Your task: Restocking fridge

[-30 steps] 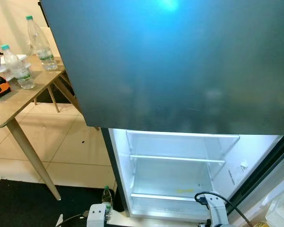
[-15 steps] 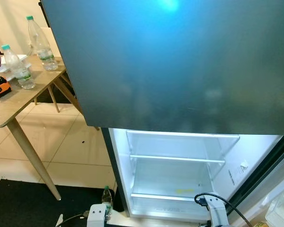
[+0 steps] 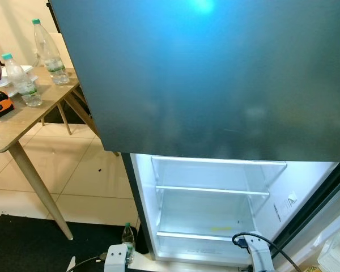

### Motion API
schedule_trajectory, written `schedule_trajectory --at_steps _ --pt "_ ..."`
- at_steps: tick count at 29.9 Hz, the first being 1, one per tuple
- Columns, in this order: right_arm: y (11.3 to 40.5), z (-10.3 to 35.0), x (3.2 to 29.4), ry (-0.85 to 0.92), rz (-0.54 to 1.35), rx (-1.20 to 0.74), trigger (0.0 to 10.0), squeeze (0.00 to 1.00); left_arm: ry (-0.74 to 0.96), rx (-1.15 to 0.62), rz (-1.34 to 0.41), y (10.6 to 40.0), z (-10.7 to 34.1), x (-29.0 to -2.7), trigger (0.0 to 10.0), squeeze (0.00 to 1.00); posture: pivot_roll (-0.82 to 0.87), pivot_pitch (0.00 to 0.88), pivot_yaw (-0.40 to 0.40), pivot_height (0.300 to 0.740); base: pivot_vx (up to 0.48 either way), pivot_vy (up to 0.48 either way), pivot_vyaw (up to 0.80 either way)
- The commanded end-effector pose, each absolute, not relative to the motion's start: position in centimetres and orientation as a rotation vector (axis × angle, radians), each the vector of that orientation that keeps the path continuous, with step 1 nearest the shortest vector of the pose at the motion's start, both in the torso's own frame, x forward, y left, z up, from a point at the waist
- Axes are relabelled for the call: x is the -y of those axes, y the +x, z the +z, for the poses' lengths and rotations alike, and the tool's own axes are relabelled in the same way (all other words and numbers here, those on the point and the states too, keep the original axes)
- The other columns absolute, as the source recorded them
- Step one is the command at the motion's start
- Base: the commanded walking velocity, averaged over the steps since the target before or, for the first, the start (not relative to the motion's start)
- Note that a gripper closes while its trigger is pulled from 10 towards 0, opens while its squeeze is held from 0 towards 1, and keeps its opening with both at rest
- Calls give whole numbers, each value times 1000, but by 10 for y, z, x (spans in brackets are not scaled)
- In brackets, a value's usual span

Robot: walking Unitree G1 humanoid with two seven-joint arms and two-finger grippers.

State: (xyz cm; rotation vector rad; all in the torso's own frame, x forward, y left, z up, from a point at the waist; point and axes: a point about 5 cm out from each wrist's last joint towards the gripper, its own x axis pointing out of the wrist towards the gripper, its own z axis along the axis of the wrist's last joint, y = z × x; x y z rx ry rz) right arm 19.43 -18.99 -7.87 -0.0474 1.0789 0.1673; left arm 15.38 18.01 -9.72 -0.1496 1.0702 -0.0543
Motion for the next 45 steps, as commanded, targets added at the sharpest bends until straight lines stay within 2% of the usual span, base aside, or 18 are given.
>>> schedule_trajectory --at_steps 1,45 --pt "189 -81 191 -57 167 -1102 10000 0 -154 -1086 -62 151 -99 -177 10000 0 -10 0 1 740 0 0 0" --pt "189 -81 192 -41 158 -1104 10000 0 -173 -1085 -48 152 -98 -177 10000 0 -9 0 0 740 0 0 0"
